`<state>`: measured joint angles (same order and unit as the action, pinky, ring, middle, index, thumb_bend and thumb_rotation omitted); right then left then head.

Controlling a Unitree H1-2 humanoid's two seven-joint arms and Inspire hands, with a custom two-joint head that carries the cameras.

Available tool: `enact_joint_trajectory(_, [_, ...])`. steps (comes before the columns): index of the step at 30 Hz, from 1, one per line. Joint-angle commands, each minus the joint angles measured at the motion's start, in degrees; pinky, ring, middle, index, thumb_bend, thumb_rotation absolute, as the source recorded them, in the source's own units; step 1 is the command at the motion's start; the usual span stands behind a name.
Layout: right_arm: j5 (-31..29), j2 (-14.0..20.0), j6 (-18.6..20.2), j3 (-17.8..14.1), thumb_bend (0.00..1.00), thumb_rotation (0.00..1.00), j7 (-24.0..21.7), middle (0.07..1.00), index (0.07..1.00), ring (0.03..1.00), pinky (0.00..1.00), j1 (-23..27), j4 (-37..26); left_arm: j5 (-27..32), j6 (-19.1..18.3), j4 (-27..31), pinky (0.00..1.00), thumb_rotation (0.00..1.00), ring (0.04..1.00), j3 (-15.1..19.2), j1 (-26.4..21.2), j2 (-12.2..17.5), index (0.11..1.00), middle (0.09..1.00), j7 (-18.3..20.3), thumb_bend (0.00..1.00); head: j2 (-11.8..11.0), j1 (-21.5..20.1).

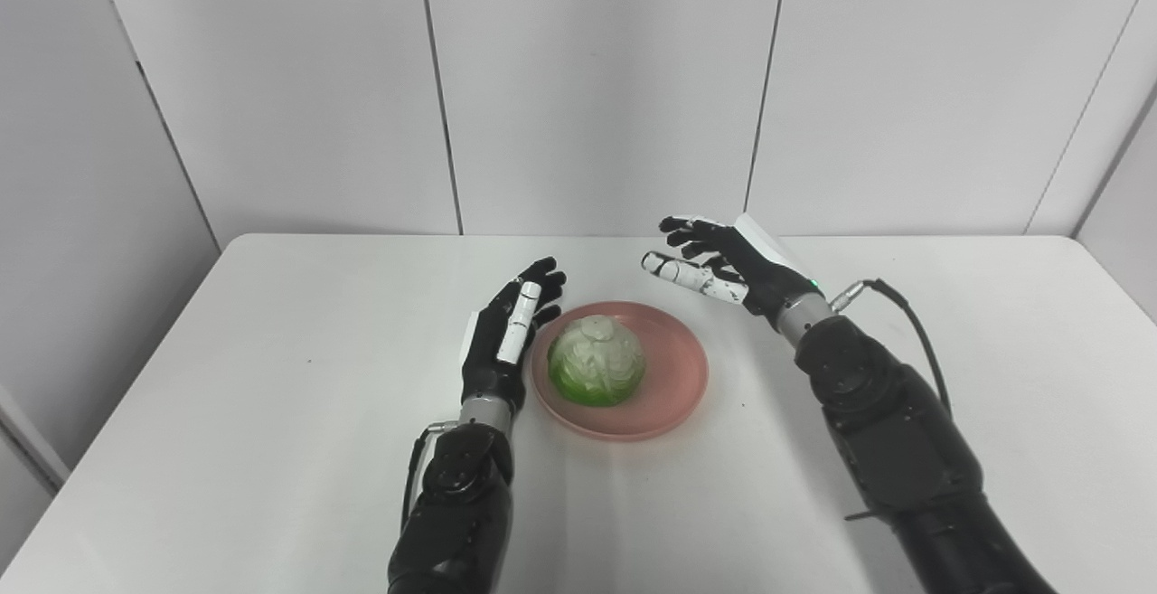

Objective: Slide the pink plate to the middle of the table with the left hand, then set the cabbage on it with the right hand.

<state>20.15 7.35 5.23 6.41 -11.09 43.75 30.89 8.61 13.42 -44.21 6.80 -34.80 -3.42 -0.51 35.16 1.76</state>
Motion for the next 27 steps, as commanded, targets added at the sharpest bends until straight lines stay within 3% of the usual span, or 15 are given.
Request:
enact_joint_trajectory(1, [-5.27,-1.09,0.25,-3.03,0.89,0.91,0.94,0.864,0.868,0.872,0.84,1.88,0.69,0.11,-2.83,-0.24,0.83,0.76,0.832,-0.01,0.79,0.53,0.740,0.770,0.20,0.76,0.08,0.22])
enact_joint_trajectory(9, [-16.46,-4.36,1.01,-9.67,0.91,0.94,2.34,0.884,0.912,0.918,0.90,1.70,4.71,1.87,-2.87,0.29,0.89,0.72,0.862,1.12,0.58,0.56,0.755,0.810,1.39,0.73,0.07,0.13])
enact_joint_trajectory(17, [-23.52,-5.77,0.38,-13.32,0.95,1.00,3.95,0.918,0.895,0.942,0.91,0.76,5.16,1.44,-1.60,0.29,0.91,0.73,0.903,1.17,0.80,0.30,0.830,0.893,0.90,0.77,0.09,0.13])
enact_joint_trajectory(22, [-26.82,-6.37,-0.28,-14.79,1.00,1.00,4.51,0.933,0.921,0.940,0.93,-0.07,5.30,-0.51,-0.43,-0.20,0.98,0.77,0.953,0.48,0.71,0.34,0.888,0.948,-0.73,0.77,0.16,0.12])
enact_joint_trajectory(27, [-30.21,-7.31,-1.10,-16.60,0.97,1.00,4.99,0.951,0.934,0.950,0.97,-0.75,6.14,-0.96,-0.02,-0.67,1.00,0.82,0.999,0.42,0.42,0.13,0.960,0.996,-1.36,0.77,0.25,0.21])
